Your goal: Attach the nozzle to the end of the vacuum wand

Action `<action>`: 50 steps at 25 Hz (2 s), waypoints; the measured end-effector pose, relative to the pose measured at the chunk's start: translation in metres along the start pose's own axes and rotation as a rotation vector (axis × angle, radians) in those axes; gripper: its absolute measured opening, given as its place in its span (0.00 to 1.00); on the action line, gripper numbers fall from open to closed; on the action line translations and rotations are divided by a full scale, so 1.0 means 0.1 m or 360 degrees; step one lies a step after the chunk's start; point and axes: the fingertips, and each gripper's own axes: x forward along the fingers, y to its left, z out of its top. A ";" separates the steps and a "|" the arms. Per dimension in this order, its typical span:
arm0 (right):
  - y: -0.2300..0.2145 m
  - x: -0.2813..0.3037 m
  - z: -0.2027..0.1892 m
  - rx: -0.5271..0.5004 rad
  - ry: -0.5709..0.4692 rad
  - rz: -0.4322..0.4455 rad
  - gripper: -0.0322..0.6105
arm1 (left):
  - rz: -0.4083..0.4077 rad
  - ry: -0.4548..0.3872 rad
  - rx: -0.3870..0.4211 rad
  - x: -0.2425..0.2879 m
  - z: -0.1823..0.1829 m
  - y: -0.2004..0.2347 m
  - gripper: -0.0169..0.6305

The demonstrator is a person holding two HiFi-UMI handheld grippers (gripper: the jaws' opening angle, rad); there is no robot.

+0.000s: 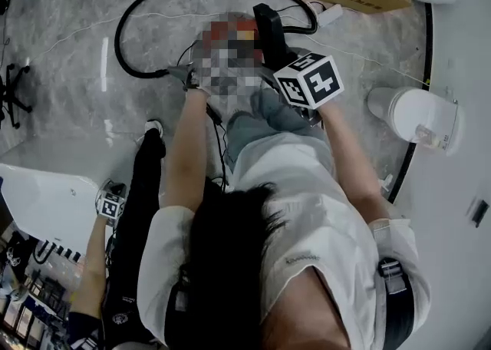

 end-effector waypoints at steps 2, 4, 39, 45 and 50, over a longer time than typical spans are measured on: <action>-0.01 -0.02 0.00 0.0035 -0.0033 0.0022 0.33 | 0.0009 0.0004 0.0002 0.01 0.00 -0.01 0.27; -0.03 -0.03 -0.01 0.0087 -0.0069 0.0063 0.37 | 0.0020 0.0020 0.0003 0.05 0.01 -0.03 0.27; -0.22 -0.63 -0.10 0.0201 -0.0690 0.0187 0.67 | 0.0232 -0.0027 -0.0187 0.07 -0.08 -0.08 0.37; -0.10 -0.77 -0.11 0.0138 -0.0742 0.0192 0.68 | 0.0277 -0.0154 -0.0281 -0.25 0.00 -0.15 0.37; -0.18 -0.95 -0.12 0.0179 -0.0858 0.0063 0.68 | 0.0348 -0.0312 -0.0527 -0.59 -0.01 -0.17 0.37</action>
